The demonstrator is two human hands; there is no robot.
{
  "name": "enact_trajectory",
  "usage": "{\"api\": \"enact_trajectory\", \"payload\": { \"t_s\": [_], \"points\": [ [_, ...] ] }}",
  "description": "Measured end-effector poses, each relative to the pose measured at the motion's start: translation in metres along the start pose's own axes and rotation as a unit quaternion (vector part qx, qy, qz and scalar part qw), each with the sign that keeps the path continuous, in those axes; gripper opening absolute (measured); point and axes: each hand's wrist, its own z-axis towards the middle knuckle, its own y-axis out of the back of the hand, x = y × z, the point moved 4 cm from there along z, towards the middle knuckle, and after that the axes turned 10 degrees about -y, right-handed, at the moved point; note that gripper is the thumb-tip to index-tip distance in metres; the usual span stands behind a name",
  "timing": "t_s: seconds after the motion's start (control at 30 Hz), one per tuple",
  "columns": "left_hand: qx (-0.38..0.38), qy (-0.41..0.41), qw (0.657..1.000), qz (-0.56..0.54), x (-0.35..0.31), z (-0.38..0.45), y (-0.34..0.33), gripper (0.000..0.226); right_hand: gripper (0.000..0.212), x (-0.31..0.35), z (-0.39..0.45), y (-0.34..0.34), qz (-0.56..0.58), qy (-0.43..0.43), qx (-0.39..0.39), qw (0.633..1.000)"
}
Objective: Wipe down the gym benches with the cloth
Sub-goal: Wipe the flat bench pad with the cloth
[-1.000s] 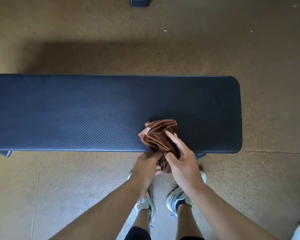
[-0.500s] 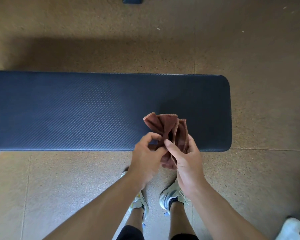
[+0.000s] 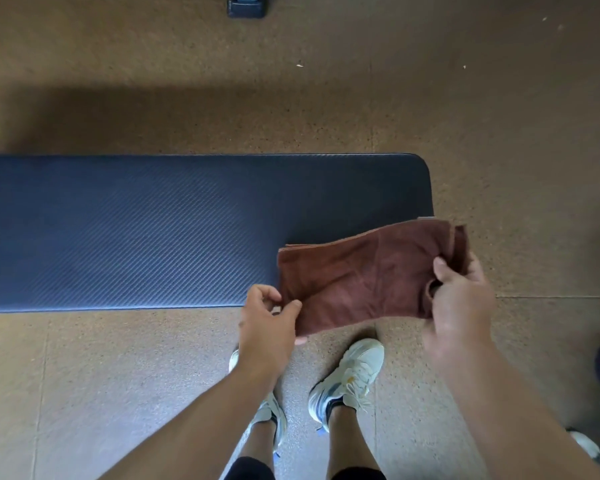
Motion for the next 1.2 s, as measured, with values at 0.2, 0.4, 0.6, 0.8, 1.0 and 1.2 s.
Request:
{"api": "enact_trajectory", "payload": {
  "t_s": [0.2, 0.4, 0.6, 0.8, 1.0, 1.2],
  "points": [
    [0.163, 0.057, 0.985, -0.004, 0.017, -0.027, -0.036, 0.014, 0.039, 0.054, -0.05, 0.003, -0.163, 0.281, 0.025, 0.945],
    [0.134, 0.067, 0.988, 0.041, 0.03, -0.018, -0.021, 0.009, 0.066, -0.02, -0.059, -0.041, -0.587, 0.316, 0.223, 0.711],
    [0.163, 0.026, 0.983, 0.075, 0.034, -0.006, 0.009, 0.01, 0.1, -0.07, 0.012, -0.061, -0.714, 0.314, 0.041, 0.624],
    [0.091, -0.064, 0.993, 0.039, 0.023, 0.009, 0.029, 0.014, 0.103, -0.094, 0.015, -0.091, -0.697, 0.348, -0.029, 0.626],
    [-0.034, -0.121, 0.992, -0.007, -0.002, 0.025, 0.066, 0.017, 0.068, -0.15, -0.037, -0.131, -0.674, 0.509, 0.159, 0.512],
    [-0.085, -0.145, 0.986, 0.01, -0.008, 0.037, 0.106, 0.018, 0.058, -0.171, -0.047, -0.193, -0.675, 0.602, 0.246, 0.349]
  ]
}}
